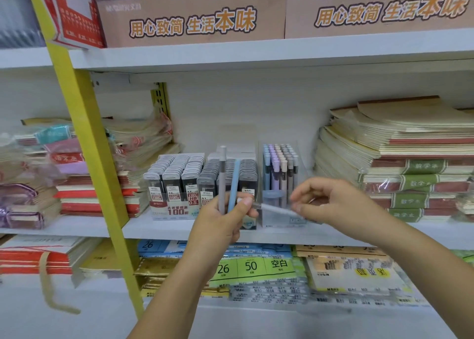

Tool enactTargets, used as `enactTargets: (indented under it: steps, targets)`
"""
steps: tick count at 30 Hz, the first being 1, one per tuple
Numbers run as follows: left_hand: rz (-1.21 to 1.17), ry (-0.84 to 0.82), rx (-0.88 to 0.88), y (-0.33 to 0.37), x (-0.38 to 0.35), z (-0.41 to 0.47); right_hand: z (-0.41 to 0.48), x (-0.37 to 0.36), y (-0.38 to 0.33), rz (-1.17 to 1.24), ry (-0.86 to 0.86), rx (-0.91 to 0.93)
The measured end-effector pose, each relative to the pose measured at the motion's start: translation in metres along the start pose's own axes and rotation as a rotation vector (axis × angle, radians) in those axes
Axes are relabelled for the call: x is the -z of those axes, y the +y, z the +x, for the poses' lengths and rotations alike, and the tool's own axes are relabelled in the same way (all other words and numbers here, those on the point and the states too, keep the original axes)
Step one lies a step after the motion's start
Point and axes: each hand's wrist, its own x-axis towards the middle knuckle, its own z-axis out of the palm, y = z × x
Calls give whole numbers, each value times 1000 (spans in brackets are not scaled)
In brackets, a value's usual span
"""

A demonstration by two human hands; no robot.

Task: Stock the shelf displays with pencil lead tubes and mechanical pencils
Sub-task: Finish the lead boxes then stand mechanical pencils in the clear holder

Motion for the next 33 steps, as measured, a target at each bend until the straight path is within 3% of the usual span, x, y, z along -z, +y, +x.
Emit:
enactTargets:
  steps: [4,8,13,16,23,33]
  targets:
    - [106,-47,-43,9,-9,4,-1,-12,-16,-67,7,157]
    - [98,-76,-52,10,-16,4,1,-14,-16,-78,32,174]
    - [57,-43,-9,-2,-13,7,12,29,-16,62,416,328]
    - [85,-53,-9,-8,-13,8,24,38,-15,-10,509,406]
    - [167,-69,-38,-12,-12,10,46,20,19,-219,380,326]
    - [72,-103,1,-17,-9,13,49,15,30,-227,368,296]
